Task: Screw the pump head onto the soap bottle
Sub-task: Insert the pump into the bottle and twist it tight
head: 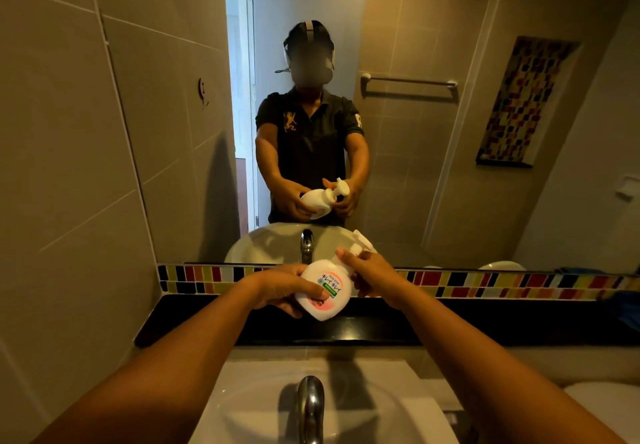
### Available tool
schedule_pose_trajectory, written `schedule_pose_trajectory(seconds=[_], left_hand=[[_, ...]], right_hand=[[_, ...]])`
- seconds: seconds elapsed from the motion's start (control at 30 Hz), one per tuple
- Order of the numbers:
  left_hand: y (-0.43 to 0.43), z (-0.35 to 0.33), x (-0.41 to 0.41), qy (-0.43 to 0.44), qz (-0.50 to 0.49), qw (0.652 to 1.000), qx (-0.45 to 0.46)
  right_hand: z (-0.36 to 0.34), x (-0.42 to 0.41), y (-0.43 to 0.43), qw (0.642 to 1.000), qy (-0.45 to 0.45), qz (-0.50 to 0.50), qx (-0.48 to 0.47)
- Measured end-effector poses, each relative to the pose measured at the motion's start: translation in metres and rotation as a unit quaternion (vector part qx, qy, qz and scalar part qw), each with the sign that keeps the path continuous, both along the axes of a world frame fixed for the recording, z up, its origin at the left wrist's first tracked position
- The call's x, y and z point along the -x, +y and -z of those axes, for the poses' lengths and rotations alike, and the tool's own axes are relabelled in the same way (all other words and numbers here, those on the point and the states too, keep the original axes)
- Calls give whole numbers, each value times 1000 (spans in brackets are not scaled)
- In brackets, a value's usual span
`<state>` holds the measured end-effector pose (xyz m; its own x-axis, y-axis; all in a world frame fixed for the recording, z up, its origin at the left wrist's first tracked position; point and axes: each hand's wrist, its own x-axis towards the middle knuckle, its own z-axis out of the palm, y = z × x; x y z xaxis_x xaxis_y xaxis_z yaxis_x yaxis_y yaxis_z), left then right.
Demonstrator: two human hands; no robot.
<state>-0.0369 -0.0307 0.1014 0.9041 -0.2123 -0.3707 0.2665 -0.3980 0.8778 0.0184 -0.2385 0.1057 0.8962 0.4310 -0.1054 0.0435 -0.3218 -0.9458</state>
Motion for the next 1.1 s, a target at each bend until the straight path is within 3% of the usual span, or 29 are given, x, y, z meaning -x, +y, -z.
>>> schedule_pose_trajectory(seconds=[0.2, 0.43, 0.63, 0.83, 1.0, 1.1], left_hand=[[3, 3, -1, -10, -9, 1000, 6], [3, 5, -3, -20, -11, 1000, -13], [7, 10, -2, -16, -28, 999, 18], [4, 11, -5, -27, -22, 999, -1], [6, 12, -3, -31, -28, 999, -3], [5, 13, -2, -31, -27, 999, -12]], right_hand=[[1, -7, -10, 985, 114, -69, -107], [1, -6, -2, 996, 64, -31, -50], [2, -8, -9, 986, 102, -83, -105], [4, -4, 0, 993, 88, -32, -75], [5, -5, -10, 977, 140, -81, -141], [9, -4, -8, 979, 138, -71, -134]])
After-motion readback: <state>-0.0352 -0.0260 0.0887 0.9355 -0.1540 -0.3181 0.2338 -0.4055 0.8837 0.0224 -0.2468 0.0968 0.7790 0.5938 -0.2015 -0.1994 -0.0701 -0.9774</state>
